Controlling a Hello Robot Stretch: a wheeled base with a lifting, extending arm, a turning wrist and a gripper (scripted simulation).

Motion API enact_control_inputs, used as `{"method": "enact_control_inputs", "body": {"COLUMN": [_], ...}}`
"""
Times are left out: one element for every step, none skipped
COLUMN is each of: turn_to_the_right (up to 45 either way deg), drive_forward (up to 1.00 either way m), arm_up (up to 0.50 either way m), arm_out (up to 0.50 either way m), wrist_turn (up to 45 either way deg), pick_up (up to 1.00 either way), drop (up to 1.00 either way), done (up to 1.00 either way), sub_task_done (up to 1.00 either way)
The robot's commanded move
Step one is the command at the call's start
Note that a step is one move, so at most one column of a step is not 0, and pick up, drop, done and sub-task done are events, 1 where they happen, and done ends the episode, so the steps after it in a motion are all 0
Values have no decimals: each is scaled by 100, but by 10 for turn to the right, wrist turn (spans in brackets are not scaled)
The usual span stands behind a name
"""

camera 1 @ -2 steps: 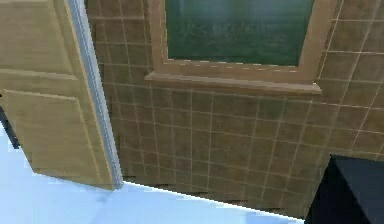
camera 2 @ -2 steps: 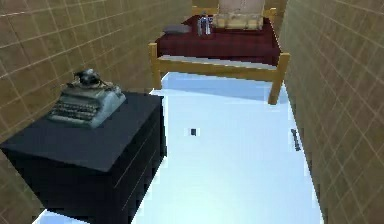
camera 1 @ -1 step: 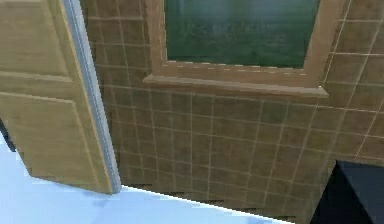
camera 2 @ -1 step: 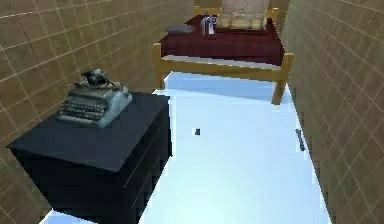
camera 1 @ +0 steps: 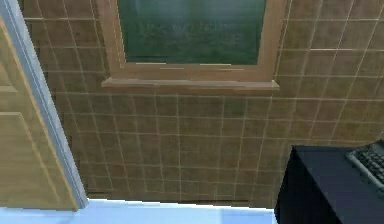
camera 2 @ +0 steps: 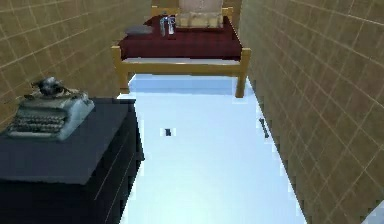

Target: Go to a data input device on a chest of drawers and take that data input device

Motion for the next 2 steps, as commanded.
{"method": "enact_control_inputs", "body": {"turn_to_the_right": [0, -450], "drive_forward": [45, 0], "arm_up": [0, 0], "arm_out": [0, 0], "wrist_turn": [0, 0], "pick_up": [0, 0], "drop": [0, 0], "done": [0, 0], "sub_task_done": [0, 0]}}
